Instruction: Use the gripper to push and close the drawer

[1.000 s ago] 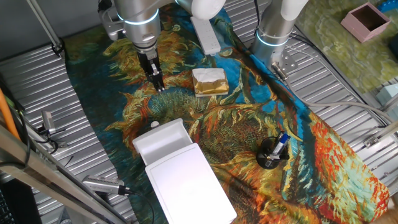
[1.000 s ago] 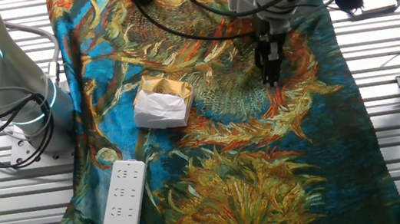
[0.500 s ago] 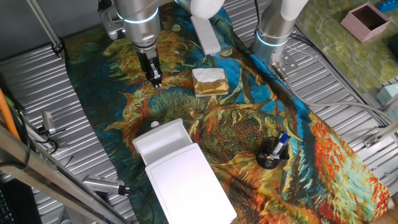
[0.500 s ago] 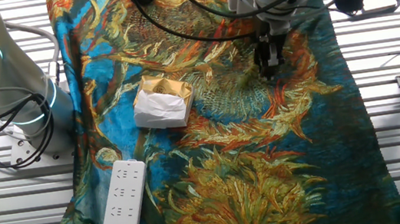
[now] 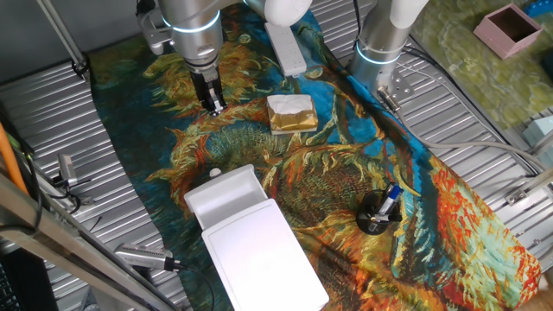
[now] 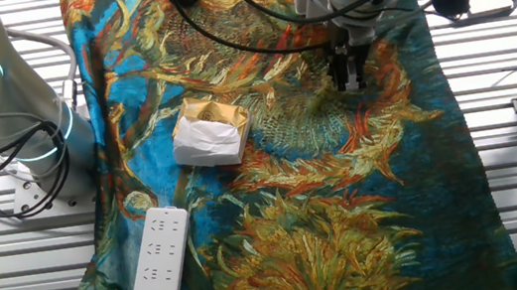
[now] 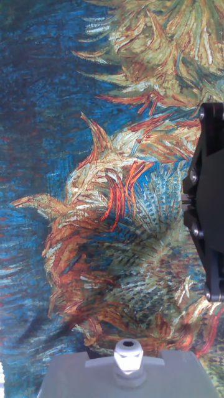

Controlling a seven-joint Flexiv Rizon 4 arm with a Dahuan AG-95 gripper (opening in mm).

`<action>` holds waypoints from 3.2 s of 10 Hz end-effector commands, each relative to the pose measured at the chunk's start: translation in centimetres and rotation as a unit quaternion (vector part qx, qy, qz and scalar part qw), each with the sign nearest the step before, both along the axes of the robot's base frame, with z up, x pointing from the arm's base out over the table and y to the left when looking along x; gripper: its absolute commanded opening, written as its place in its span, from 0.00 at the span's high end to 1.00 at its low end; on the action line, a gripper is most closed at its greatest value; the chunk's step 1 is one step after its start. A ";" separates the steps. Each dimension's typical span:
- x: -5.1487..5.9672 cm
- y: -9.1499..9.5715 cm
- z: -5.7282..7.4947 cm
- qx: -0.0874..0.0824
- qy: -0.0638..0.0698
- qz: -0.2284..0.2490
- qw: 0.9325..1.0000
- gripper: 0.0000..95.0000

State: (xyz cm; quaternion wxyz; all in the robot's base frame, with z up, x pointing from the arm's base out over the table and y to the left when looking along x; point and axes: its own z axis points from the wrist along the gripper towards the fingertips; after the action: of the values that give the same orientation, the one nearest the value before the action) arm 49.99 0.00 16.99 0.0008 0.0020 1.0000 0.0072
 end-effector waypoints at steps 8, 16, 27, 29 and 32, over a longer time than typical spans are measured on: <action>0.0 0.0 0.0 -0.001 -0.001 0.100 0.995 1.00; 1.7 -1.9 0.1 -0.003 -0.001 0.178 0.984 1.00; 8.4 -11.5 0.3 0.007 0.010 0.263 0.965 1.00; 9.0 -9.7 -0.1 0.030 0.019 0.260 0.965 1.00; 9.6 -4.4 -0.5 0.030 0.023 0.223 0.974 1.00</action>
State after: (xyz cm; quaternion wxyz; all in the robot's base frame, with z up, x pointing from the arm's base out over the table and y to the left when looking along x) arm 59.83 -5.01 16.56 -0.0298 -0.2319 0.9711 0.0468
